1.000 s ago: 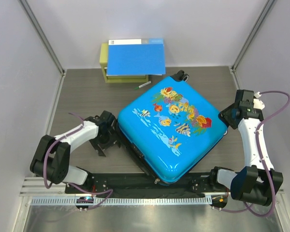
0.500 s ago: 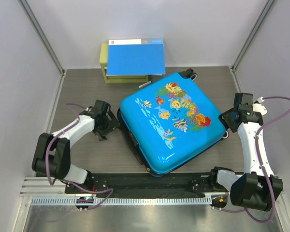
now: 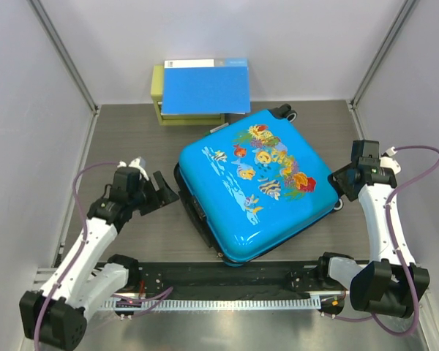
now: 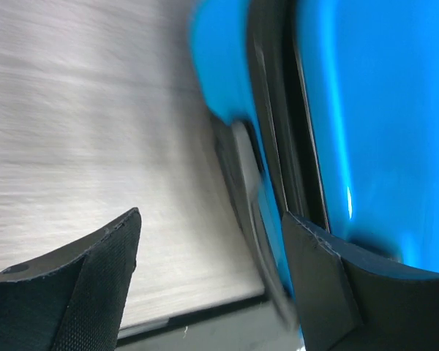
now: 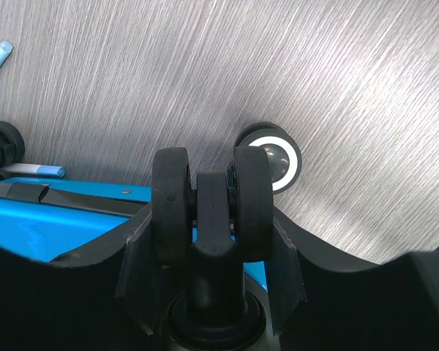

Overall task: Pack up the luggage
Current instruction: Zip the luggage at the center of the board.

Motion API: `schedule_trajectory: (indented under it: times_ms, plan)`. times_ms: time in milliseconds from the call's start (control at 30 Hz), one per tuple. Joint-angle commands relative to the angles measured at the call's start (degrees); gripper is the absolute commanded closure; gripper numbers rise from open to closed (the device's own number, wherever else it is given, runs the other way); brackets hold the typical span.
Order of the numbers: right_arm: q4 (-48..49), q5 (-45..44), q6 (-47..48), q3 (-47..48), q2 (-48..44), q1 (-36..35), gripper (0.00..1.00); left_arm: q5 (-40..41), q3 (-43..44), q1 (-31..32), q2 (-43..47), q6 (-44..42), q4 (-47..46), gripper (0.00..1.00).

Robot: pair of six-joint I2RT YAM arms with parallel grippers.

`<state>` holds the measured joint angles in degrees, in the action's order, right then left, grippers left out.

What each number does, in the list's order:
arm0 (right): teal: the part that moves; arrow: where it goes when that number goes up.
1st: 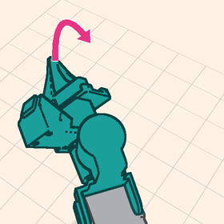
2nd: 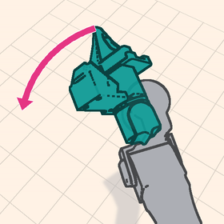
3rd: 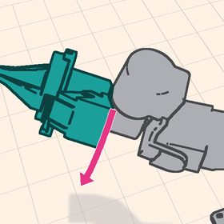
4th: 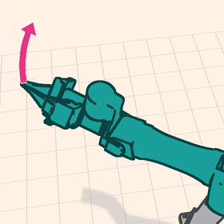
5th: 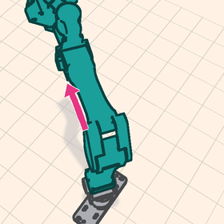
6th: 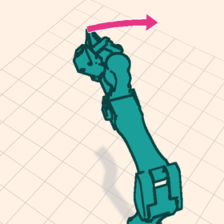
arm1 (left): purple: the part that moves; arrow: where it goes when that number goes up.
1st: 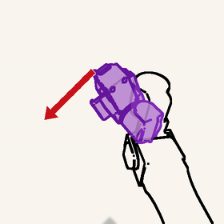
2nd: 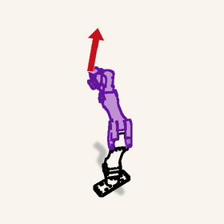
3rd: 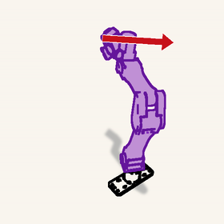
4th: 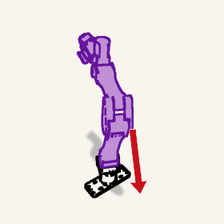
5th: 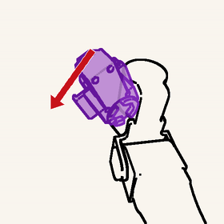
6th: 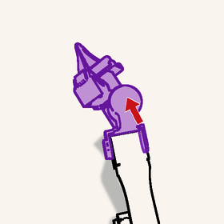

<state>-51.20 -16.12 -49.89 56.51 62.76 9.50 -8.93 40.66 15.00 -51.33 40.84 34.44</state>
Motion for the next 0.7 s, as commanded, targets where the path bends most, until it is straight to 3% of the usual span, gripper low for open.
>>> schedule_trajectory:
  times_ms: [0, 167, 200, 333, 500, 533, 667]
  plan:
    - [-3.47, 7.15, 4.62, -0.09, 2.1, -2.29, 0.99, -15.88, -5.23, 3.52, 9.55, -5.15, -6.55, 0.23]
    - [-3.47, 8.65, 6.03, 0.27, 3.07, -2.29, 0.99, -16.49, -7.09, 13.71, 15.11, -4.28, -11.49, 0.3]
    - [-3.47, 8.65, 6.29, 0.27, 3.33, -2.29, 0.99, -14.91, -8.05, 19.13, 15.82, -2.71, -12.45, 0.31]
    - [-3.64, 9.0, 6.47, 0.53, 3.42, -2.29, 0.99, -1.22, -9.55, 33.31, 17.58, 0.73, -15.27, 0.32]
    - [-3.38, 9.52, 4.98, -0.52, 3.07, -2.29, 0.99, 12.06, -10.0, 54.37, 10.65, 3.2, -20.2, 0.33]
    - [-3.47, 9.7, 5.24, -0.44, 3.15, -2.29, 0.99, 16.62, -9.47, 56.6, 9.59, 3.19, -19.5, 0.33]
    - [-3.38, 9.97, 6.2, -0.61, 3.16, -2.29, 0.99, 21.75, -10.25, 62.68, 8.18, 5.65, -22.65, 0.36]
